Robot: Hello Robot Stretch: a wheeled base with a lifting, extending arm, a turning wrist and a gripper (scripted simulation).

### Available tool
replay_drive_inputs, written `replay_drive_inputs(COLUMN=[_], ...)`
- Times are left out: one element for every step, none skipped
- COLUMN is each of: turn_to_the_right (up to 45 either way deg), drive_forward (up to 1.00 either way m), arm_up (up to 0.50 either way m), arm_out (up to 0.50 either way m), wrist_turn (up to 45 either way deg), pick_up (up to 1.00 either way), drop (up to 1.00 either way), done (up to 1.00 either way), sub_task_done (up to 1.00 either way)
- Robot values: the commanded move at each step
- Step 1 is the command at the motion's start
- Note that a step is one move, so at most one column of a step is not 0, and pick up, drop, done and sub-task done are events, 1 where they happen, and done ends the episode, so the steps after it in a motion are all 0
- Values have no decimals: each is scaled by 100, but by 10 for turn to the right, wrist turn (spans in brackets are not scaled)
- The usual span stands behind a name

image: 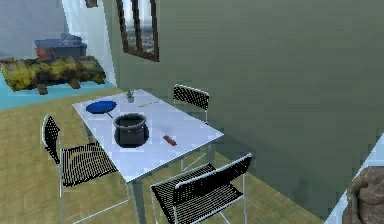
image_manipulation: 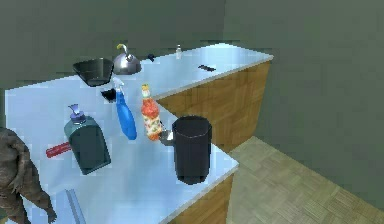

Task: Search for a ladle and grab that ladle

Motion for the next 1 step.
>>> replay_drive_inputs(turn_to_the_right=[0], drive_forward=[0], arm_up=[50], arm_out=[0], wrist_turn=[0], pick_up=[0], drop=[0], done=[0], sub_task_done=[0])
